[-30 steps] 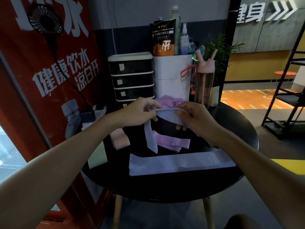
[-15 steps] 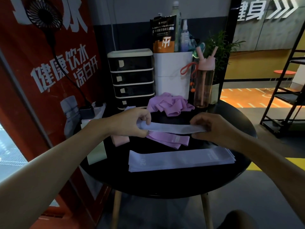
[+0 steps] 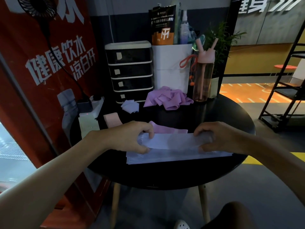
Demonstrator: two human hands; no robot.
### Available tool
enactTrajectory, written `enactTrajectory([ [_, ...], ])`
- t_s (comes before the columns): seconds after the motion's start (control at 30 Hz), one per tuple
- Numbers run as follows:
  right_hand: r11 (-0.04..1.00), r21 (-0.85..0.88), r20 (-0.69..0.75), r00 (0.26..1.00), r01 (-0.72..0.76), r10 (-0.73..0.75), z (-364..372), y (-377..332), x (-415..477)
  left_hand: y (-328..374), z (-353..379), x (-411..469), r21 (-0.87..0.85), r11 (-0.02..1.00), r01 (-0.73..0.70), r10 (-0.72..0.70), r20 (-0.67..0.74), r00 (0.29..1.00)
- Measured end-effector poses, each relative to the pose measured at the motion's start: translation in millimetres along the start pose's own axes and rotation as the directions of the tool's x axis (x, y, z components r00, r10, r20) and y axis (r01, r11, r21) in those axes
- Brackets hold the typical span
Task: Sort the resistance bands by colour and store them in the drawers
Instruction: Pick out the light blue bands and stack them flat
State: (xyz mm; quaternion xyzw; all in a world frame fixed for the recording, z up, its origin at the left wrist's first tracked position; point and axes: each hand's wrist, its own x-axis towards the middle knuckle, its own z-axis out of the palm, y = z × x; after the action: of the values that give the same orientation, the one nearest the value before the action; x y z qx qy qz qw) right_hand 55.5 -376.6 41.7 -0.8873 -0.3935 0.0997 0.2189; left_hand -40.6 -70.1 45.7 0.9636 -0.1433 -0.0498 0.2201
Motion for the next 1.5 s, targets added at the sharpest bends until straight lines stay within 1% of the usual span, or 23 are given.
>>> enactTrajectory([
  [0.23,0.997,-0.065,0.080,0.996,-0.043,0.048,6.4,8.6,-5.1,3.5,20.8,-4.8,0.047,0.999,0.000,-0.002,0.030,1.000],
  [0.37,0.995,-0.091,0.085,0.995,-0.034,0.042,8.6,11.2,-5.5,2.0,25.9,-6.1,0.079,0.997,0.008,-0.010,0.023,1.000],
  [0.57,0.975,-0.222,0.065,0.997,-0.022,0.038,8.8,16.2,-5.6,-3.8,29.2,-6.0,0.149,0.987,-0.067,0.067,-0.001,0.998],
  [0.63,0.972,-0.236,0.058,0.998,-0.018,0.033,9.6,18.5,-6.9,-6.9,30.4,-5.3,0.182,0.979,-0.090,0.092,-0.003,0.996],
  [0.9,0.988,-0.151,0.061,0.997,-0.030,0.040,12.6,22.2,-7.0,-12.2,32.2,-6.8,0.082,0.994,-0.074,0.075,-0.001,0.997],
  [1.0,0.988,-0.152,0.065,0.997,-0.039,0.049,12.6,22.8,-6.3,-13.0,33.3,-8.3,0.052,0.997,-0.061,0.062,-0.010,0.998],
  [1.27,0.991,-0.122,0.087,0.994,-0.054,0.065,13.9,25.4,-5.6,-11.6,34.3,-8.2,0.065,0.997,-0.031,0.032,-0.013,0.999],
  [1.33,0.988,-0.140,0.087,0.994,-0.059,0.072,14.0,24.7,-6.7,-12.4,34.3,-8.3,0.077,0.997,-0.027,0.027,-0.005,1.000],
  [1.4,0.972,-0.228,0.066,0.995,-0.056,0.073,14.0,22.6,-7.9,-12.6,33.7,-8.1,0.083,0.995,-0.047,0.047,0.007,0.999],
  [1.47,0.960,-0.278,0.028,0.999,-0.036,0.045,13.5,18.1,-6.7,-12.3,30.9,-7.2,0.049,0.997,-0.062,0.063,-0.016,0.998],
  [1.5,0.965,-0.262,0.000,1.000,-0.026,0.027,13.3,14.2,-4.5,-12.3,28.0,-5.6,0.026,0.998,-0.057,0.058,-0.046,0.997],
])
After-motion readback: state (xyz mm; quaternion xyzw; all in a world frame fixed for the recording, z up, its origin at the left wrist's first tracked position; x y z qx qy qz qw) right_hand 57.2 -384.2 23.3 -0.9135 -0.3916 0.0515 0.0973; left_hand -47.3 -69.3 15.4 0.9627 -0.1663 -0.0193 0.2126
